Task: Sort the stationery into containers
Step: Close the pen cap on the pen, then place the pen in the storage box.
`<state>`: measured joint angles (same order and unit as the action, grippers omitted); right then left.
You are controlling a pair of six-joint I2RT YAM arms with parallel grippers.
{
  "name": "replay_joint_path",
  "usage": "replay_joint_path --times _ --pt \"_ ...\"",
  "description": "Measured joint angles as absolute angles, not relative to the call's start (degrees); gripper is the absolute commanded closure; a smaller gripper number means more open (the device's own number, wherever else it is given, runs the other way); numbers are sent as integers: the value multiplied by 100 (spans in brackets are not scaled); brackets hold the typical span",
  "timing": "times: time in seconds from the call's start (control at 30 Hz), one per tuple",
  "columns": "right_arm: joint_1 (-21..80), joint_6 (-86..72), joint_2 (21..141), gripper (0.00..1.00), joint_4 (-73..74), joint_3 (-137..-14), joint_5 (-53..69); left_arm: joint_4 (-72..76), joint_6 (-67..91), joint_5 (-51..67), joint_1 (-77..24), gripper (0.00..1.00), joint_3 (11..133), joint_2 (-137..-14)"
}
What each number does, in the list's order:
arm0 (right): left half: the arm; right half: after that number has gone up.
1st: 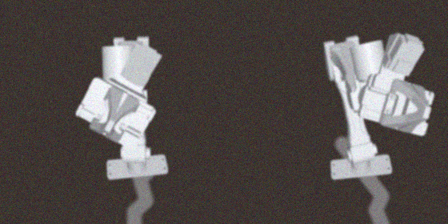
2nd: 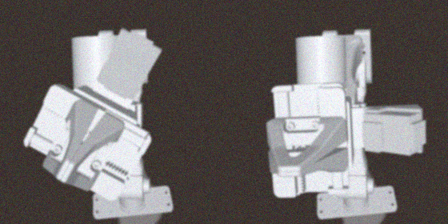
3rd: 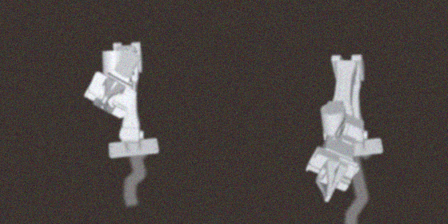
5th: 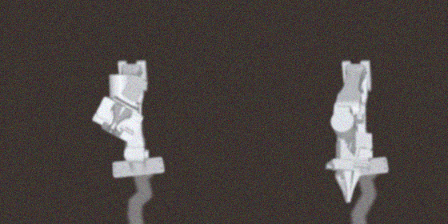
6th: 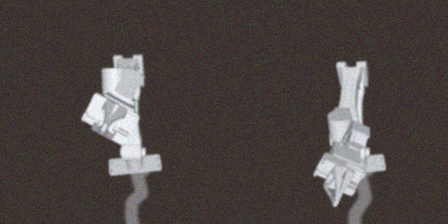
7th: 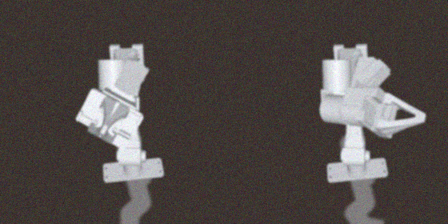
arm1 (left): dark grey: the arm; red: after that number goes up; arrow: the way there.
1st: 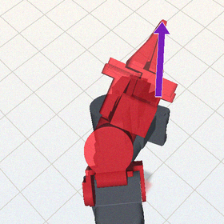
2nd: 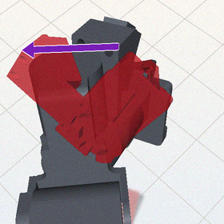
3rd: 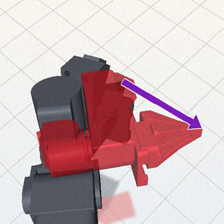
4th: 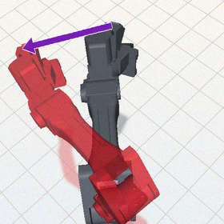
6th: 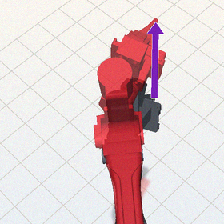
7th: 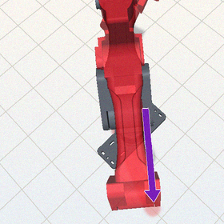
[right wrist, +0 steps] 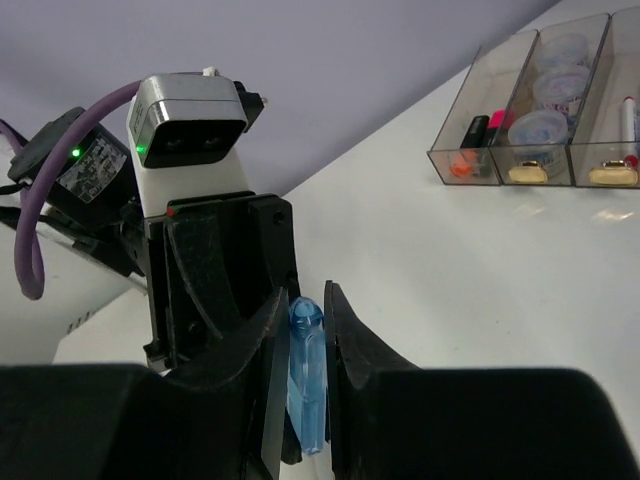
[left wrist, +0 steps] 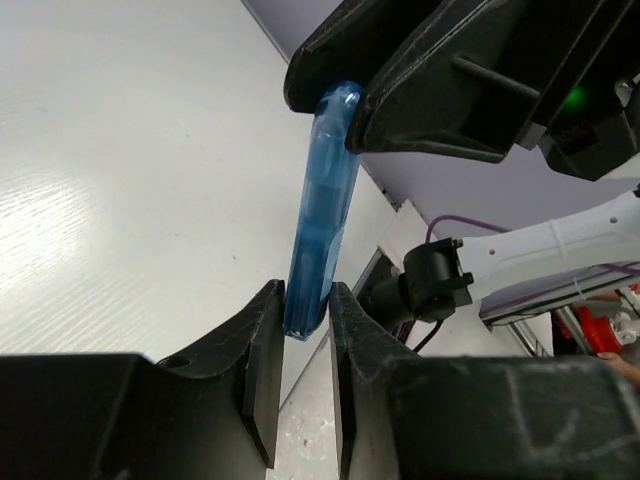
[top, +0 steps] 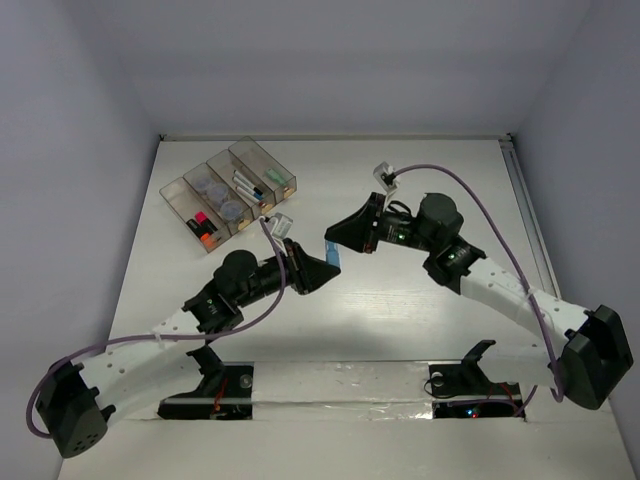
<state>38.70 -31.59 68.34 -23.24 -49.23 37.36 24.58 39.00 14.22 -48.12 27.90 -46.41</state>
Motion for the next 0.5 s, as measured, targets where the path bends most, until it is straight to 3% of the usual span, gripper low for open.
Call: replay_joint_path --times 0.3,0.37,0.43,0.47,0.5 --pt "4132 -3065 6772 100 -2554 -4762 3083 2032 3769 1796 -4473 100 2978 -4587" --pt "4143 -3037 6770 61 -2484 -4810 3072 2029 3771 1833 -4456 100 2978 -4576" --pt "4167 -3020 6755 33 -2268 -4884 3002 2137 3778 1765 -4436 100 2978 -4550" --pt "4224 -3000 6716 12 -2003 -4884 2991 2362 3795 1664 -4394 100 2978 -4539" --pt "4287 -3013 6687 1 -1787 -4886 2932 2558 3793 1538 -4327 100 2978 -4495"
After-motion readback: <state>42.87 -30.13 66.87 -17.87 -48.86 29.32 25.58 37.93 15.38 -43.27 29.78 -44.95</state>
